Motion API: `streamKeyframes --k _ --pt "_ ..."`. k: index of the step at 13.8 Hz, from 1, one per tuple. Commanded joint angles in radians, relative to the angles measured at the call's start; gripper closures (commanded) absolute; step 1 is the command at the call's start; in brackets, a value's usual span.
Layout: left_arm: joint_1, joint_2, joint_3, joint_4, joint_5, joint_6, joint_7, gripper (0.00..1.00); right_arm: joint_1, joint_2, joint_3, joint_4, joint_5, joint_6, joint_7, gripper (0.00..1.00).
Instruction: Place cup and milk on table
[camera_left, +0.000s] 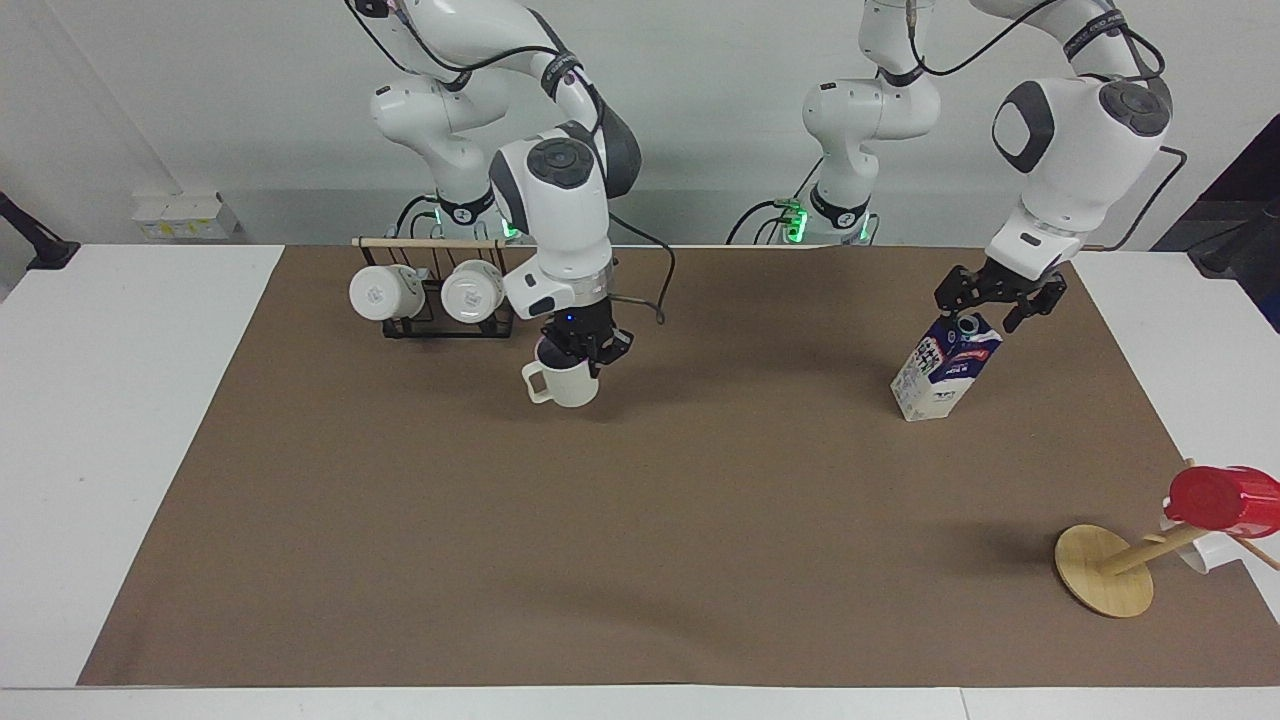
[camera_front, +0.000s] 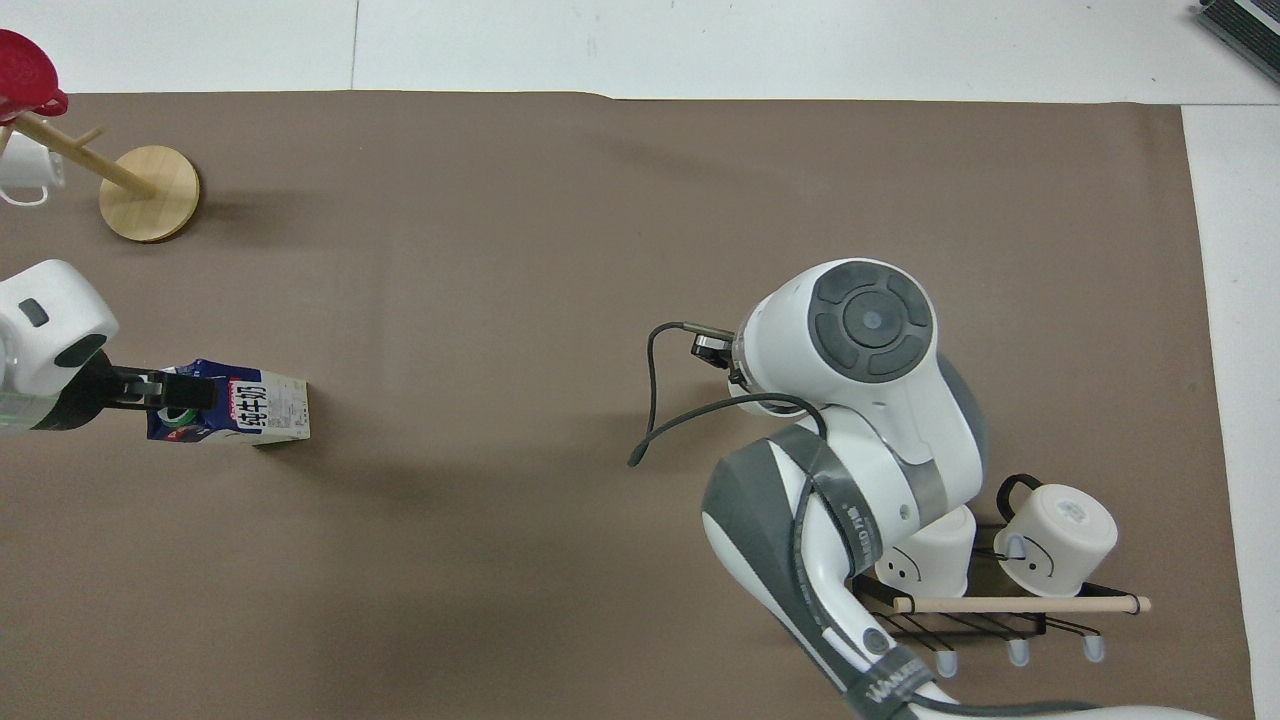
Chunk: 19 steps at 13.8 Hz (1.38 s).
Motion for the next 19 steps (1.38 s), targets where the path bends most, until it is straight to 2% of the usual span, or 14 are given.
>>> streamKeyframes --k 1,5,9,10,12,13,19 --pt "0.006 0.001 -0.003 -0.028 0.019 0.048 -0.007 0.0 0.054 0.075 -0.002 0.057 -0.065 0.012 0.115 1.0" --pt "0.006 0.01 -0.004 -0.058 0.019 0.083 -0.008 0.0 0.113 0.141 -0.004 0.08 -0.099 0.084 0.222 1.0" --pt "0.006 0.013 -0.004 -0.088 0.019 0.121 -0.009 0.0 0.123 0.157 -0.002 0.072 -0.116 0.134 0.265 1.0" --pt "0.006 0.015 -0.004 -0.086 0.019 0.121 -0.009 0.08 0.123 0.157 -0.001 0.071 -0.115 0.134 0.266 1.0" --pt "0.008 0.016 -0.003 -0.08 0.019 0.12 -0.009 0.33 0.121 0.158 -0.001 0.065 -0.115 0.138 0.266 1.0" --pt "0.008 0.022 -0.003 -0.077 0.019 0.118 -0.009 0.39 0.121 0.157 -0.001 0.063 -0.115 0.14 0.266 1.0" --pt "0.008 0.032 -0.003 -0.04 0.019 0.103 -0.012 0.42 0.136 0.176 -0.001 0.065 -0.116 0.144 0.262 1.0"
